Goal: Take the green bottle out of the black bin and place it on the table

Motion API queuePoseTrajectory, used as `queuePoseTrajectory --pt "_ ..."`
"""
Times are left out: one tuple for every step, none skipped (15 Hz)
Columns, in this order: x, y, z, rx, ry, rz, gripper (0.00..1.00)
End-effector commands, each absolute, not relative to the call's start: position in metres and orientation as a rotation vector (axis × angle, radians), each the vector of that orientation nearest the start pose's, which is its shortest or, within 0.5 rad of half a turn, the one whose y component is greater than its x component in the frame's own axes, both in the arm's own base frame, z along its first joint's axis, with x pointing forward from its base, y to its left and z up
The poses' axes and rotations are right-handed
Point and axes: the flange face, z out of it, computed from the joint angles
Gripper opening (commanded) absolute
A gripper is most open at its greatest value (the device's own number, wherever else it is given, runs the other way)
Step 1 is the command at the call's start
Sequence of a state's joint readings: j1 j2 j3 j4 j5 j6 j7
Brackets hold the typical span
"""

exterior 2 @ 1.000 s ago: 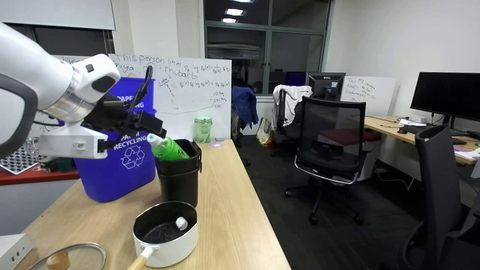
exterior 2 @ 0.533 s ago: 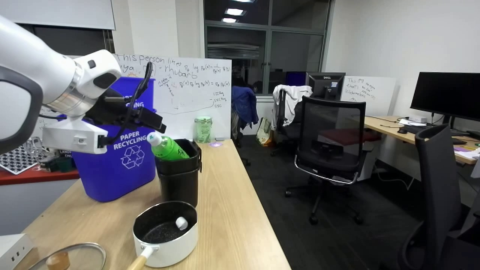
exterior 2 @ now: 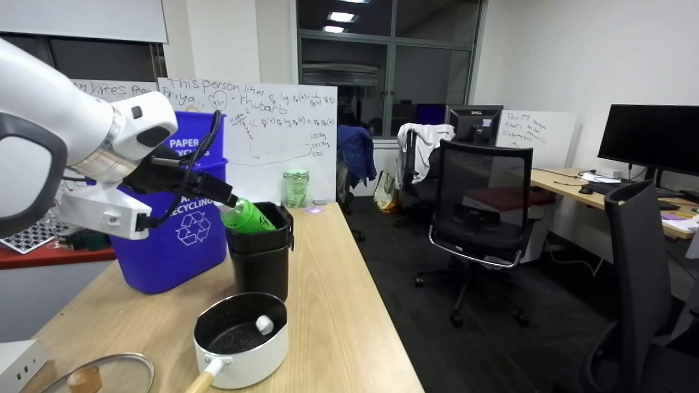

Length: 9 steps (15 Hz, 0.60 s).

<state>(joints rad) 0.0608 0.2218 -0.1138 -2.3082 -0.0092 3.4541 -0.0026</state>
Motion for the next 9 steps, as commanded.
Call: queuePoseTrajectory --pt "0.5810 -0.0316 0.3636 -2.845 0.084 -1.431 0.72" --pt "0.5820 -0.0326 0.3657 -2.840 0.094 -1.437 0.69" --pt "0.5821 -0.0326 0.3656 -2.836 0.105 -1.435 0.60" --pt "0.5826 -0.0325 0.3664 -2.833 0.110 -1.437 0.53" --pt "0.5830 -0.0322 0.3663 -2.830 0.115 -1.436 0.46" --pt "0.5832 -0.0326 0.3659 -2.828 0.123 -1.435 0.38" --pt "0.5836 -0.0330 0.3657 -2.828 0.127 -1.435 0.32" --pt "0.5834 -0.0326 0.3648 -2.827 0.132 -1.432 0.24" --pt "0.5830 -0.0326 0.3635 -2.828 0.138 -1.427 0.18"
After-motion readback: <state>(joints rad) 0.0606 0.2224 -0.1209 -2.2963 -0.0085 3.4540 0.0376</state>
